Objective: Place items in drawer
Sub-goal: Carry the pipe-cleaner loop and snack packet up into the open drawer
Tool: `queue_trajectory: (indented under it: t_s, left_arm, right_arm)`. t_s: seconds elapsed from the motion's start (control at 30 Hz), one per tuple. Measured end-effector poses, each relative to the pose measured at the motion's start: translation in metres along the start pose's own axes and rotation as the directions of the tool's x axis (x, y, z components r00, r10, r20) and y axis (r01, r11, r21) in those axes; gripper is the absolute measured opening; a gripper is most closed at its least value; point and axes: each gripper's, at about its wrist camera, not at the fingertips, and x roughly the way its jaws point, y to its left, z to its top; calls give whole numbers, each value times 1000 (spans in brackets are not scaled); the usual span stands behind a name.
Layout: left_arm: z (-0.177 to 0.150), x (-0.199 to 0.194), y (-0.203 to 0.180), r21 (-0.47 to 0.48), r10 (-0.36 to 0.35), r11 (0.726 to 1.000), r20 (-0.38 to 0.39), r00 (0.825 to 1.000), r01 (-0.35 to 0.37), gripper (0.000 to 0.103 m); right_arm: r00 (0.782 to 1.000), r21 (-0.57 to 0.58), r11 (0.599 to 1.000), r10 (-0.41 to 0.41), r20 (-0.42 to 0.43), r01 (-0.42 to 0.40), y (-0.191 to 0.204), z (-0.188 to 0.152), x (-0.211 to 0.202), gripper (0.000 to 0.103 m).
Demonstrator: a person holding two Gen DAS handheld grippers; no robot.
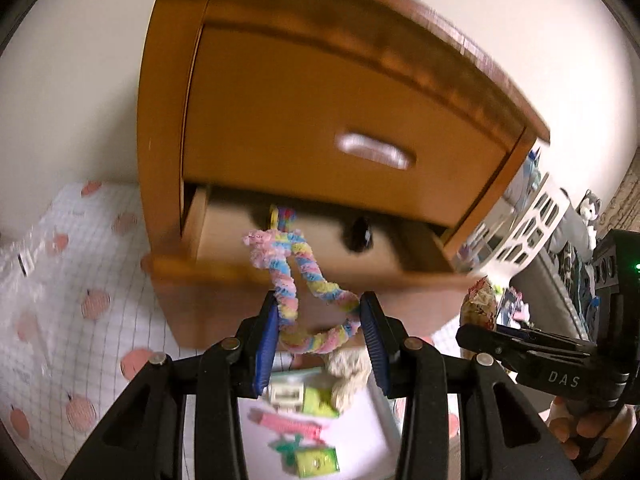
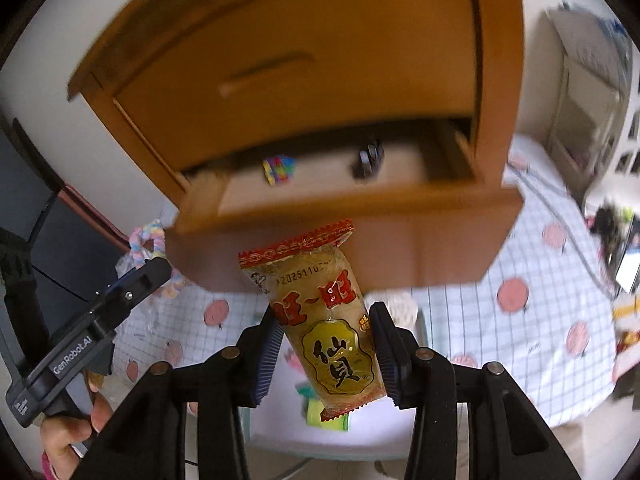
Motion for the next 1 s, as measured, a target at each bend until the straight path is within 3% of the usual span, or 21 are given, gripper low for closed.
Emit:
queue_trajectory:
  t_s: [0.4,0.67,1.0]
  left_arm:
    - [62,13,0,23,23,999,74,997,-24,42]
    - [63,56,13,8,54,998,22,998,-55,42]
    - [60,98,24,-19,76,997,-35,997,-76,42]
  right_arm:
    - [993,-52,998,-31,114,37,18,78,-27,46]
    - [989,-32,997,-60,132,65,6,108,-4,46]
    - [990,-41,995,-91,111,96,1,117,31,46]
